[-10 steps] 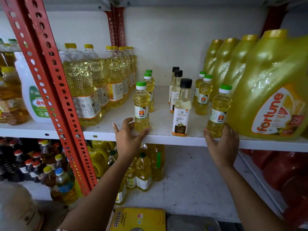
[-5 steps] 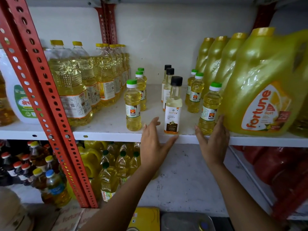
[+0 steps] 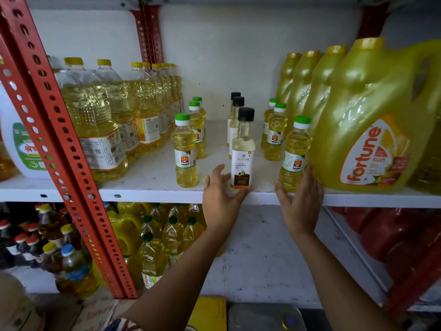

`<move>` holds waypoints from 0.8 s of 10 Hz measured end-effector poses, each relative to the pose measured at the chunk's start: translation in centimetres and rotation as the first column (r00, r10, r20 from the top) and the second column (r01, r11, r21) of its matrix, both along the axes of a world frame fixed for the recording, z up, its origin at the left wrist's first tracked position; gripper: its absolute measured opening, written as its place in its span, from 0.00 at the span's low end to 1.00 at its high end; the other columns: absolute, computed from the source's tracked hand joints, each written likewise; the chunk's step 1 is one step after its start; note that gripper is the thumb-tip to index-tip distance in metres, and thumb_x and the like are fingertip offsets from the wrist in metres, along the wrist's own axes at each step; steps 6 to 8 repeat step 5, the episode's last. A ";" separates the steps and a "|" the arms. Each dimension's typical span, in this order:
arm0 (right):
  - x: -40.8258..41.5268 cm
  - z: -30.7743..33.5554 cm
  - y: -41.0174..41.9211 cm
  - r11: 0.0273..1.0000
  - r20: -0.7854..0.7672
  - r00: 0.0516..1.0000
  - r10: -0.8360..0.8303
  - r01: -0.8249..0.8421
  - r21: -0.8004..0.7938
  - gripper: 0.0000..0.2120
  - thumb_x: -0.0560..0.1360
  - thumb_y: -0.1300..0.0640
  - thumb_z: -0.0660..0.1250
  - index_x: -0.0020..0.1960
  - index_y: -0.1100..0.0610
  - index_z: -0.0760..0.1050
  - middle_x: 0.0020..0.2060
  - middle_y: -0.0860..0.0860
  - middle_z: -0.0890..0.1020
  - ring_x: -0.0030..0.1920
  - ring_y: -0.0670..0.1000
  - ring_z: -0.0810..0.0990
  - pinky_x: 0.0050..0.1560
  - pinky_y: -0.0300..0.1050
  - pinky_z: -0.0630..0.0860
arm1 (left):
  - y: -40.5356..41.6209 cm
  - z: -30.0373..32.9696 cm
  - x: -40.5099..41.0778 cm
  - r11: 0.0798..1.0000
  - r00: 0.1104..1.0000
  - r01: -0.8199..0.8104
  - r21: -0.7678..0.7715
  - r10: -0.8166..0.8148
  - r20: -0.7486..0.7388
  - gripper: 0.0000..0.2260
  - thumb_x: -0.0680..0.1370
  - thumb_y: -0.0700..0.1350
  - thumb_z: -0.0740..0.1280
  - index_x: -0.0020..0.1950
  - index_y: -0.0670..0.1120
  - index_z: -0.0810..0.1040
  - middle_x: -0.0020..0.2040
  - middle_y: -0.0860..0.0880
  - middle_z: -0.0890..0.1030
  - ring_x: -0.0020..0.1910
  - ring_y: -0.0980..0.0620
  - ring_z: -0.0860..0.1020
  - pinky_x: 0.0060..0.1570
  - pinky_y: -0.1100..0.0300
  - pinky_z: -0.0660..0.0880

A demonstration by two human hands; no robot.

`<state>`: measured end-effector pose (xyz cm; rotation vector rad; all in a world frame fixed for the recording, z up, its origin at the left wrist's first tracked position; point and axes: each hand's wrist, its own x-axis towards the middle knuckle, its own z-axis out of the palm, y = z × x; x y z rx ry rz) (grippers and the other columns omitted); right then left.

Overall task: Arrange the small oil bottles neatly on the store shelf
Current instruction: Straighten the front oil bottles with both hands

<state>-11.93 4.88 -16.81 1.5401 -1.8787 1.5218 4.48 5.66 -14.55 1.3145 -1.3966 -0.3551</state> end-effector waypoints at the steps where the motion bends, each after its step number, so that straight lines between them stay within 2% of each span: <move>1: 0.0 0.1 0.1 1.000 0.004 1.000 0.005 -0.006 0.006 0.40 0.75 0.48 0.72 0.76 0.69 0.59 0.70 0.66 0.71 0.70 0.65 0.71 0.75 0.59 0.59 | 0.0 0.0 -0.2 1.000 1.000 -0.019 -0.004 0.019 0.001 0.34 0.65 0.57 0.75 0.67 0.53 0.65 0.61 0.50 0.79 0.64 0.49 0.75 0.56 0.48 0.78; 3: 0.1 0.3 0.3 0.999 0.019 1.000 0.023 -0.024 0.034 0.40 0.76 0.47 0.71 0.76 0.69 0.59 0.70 0.67 0.72 0.69 0.65 0.71 0.75 0.59 0.59 | 0.1 0.6 0.0 0.999 0.999 0.019 0.031 -0.020 0.045 0.38 0.65 0.59 0.74 0.70 0.51 0.62 0.63 0.49 0.79 0.66 0.46 0.74 0.58 0.46 0.76; 4: 0.1 0.8 0.7 0.997 0.026 0.997 0.075 -0.076 0.026 0.43 0.75 0.45 0.71 0.78 0.68 0.57 0.72 0.65 0.69 0.71 0.64 0.69 0.75 0.61 0.60 | 0.5 1.3 0.5 0.999 0.995 0.051 -0.012 -0.050 0.081 0.39 0.66 0.62 0.72 0.71 0.52 0.60 0.66 0.48 0.76 0.65 0.47 0.74 0.57 0.52 0.76; 5: 0.9 3.3 1.3 0.994 0.034 0.997 0.076 -0.073 -0.081 0.42 0.77 0.41 0.67 0.77 0.68 0.57 0.73 0.66 0.67 0.72 0.65 0.67 0.72 0.66 0.63 | 0.7 3.9 0.8 0.983 0.988 0.033 -0.179 -0.005 0.151 0.35 0.70 0.64 0.67 0.72 0.52 0.59 0.69 0.49 0.73 0.68 0.49 0.71 0.59 0.53 0.74; 8: 0.9 3.3 1.3 0.994 0.034 0.997 0.076 -0.073 -0.081 0.42 0.77 0.41 0.67 0.77 0.68 0.57 0.73 0.66 0.67 0.72 0.65 0.67 0.72 0.66 0.63 | 0.7 3.9 0.8 0.983 0.988 0.033 -0.179 -0.005 0.151 0.35 0.70 0.64 0.67 0.72 0.52 0.59 0.69 0.49 0.73 0.68 0.49 0.71 0.59 0.53 0.74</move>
